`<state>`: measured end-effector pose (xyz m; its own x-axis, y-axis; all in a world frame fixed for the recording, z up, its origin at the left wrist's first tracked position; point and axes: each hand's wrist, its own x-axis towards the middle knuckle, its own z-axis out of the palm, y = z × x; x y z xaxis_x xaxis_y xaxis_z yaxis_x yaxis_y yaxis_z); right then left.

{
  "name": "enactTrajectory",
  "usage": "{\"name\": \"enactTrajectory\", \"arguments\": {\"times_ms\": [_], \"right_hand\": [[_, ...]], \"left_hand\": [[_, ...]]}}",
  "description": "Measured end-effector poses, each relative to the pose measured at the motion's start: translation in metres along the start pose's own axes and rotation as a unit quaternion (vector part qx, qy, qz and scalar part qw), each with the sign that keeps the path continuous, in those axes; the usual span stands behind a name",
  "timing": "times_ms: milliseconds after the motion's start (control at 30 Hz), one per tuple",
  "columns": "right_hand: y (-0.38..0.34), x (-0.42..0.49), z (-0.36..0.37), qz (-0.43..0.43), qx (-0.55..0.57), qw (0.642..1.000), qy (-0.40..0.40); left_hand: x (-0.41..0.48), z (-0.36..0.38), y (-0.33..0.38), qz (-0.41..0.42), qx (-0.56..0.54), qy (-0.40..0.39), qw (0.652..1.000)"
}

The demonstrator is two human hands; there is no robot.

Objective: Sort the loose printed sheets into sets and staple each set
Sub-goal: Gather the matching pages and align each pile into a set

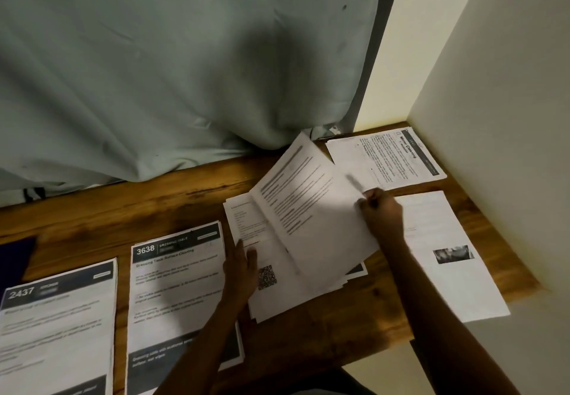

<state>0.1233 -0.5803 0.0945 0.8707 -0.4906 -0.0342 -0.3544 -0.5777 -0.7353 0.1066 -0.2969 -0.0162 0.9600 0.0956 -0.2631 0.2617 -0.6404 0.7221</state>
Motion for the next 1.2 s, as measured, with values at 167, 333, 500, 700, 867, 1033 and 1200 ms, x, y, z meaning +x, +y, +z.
{"name": "enactTrajectory", "arguments": {"times_ms": [167, 333, 500, 700, 867, 1033, 1200], "right_hand": [[0.018, -0.037, 0.06, 0.054, 0.025, 0.995, -0.075], [0.028, -0.049, 0.093, 0.028, -0.016, 0.995, -0.097], [0.038, -0.042, 0.094, 0.056, -0.139, 0.988, -0.048], [0.044, -0.027, 0.089, 0.148, -0.123, 0.979, -0.061], [0.046, -0.015, 0.076, 0.144, -0.045, 0.985, -0.088], [0.014, 0.006, 0.039, 0.04, -0.06, 0.997, -0.031], [-0.029, 0.022, -0.015, -0.025, -0.036, 0.999, 0.025]], "left_hand": [[-0.009, -0.003, 0.012, 0.0, -0.084, 0.037, 0.996], [-0.009, -0.003, 0.015, -0.019, -0.053, 0.02, 0.998], [-0.009, -0.001, 0.014, -0.032, 0.003, -0.009, 0.999], [-0.008, 0.002, 0.006, -0.012, 0.085, -0.034, 0.996], [-0.009, 0.004, 0.005, -0.015, 0.132, -0.037, 0.99], [-0.009, 0.005, 0.004, -0.017, 0.145, -0.045, 0.988], [-0.01, 0.005, 0.004, -0.016, 0.127, -0.049, 0.991]]}}
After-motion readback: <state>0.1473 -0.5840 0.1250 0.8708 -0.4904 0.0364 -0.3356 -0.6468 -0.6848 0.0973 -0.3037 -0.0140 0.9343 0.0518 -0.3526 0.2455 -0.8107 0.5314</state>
